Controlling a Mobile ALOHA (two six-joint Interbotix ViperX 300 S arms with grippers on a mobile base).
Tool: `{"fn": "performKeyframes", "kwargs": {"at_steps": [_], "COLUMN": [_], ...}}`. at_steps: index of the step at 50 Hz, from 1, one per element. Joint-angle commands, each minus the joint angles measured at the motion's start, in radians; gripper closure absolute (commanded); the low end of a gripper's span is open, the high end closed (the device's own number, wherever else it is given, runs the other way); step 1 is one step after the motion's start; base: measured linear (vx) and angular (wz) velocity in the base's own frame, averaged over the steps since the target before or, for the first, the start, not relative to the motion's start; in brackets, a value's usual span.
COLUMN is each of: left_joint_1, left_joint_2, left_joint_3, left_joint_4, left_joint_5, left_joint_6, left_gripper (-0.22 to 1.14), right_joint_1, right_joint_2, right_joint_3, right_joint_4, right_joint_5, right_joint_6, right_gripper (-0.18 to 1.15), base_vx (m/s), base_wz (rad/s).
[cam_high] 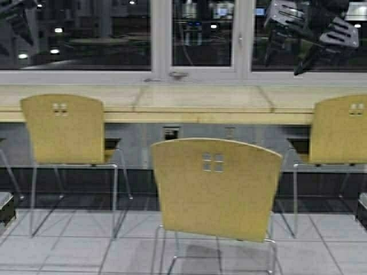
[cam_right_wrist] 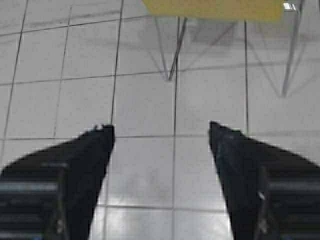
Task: Push the chairs under the table
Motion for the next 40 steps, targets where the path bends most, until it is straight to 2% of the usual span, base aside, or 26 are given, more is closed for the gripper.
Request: {"fn": "performKeyframes", "kwargs": {"at_steps": [1,12,21,32,40], "left_joint_1": [0.002,0.002,-0.023,-0.107,-0.117], "left_joint_2": [0.061,0.224,0.374,0.554,0.657], "left_joint_3": [-0.048,-0.117,-0.169,-0.207,-0.221], "left_joint_4": [-0.017,-0.075,-0.149,-0.382,-0.554], "left_joint_5": [0.003,0.017,0.051,-0.008,-0.087], "left_joint_6": [-0.037,-0.107,-0.13,-0.141,-0.141], "left_gripper": [0.09,0.09,0.09,0.09,0.09], "right_joint_1": [-0.002,0.003,0.031,0.035,0.071], "right_joint_2": [0.048,0.193,0.301,0.394,0.43], "right_joint_3": [-0.02,-0.041,-0.054,-0.112,-0.153], "right_joint_4": [0.055,0.201,0.341,0.482,0.549], "right_joint_5": [-0.012,-0.037,-0.146,-0.164,-0.163], "right_joint_6": [0.035,0.12,0.167,0.201,0.213], "right_gripper": [0.05,0.05,0.05,0.05,0.05], "base_vx": [0.01,0.04,0.11,0.15,0.19], "base_wz": [-0.19,-0.1,-0.08,-0.15,-0.13]}}
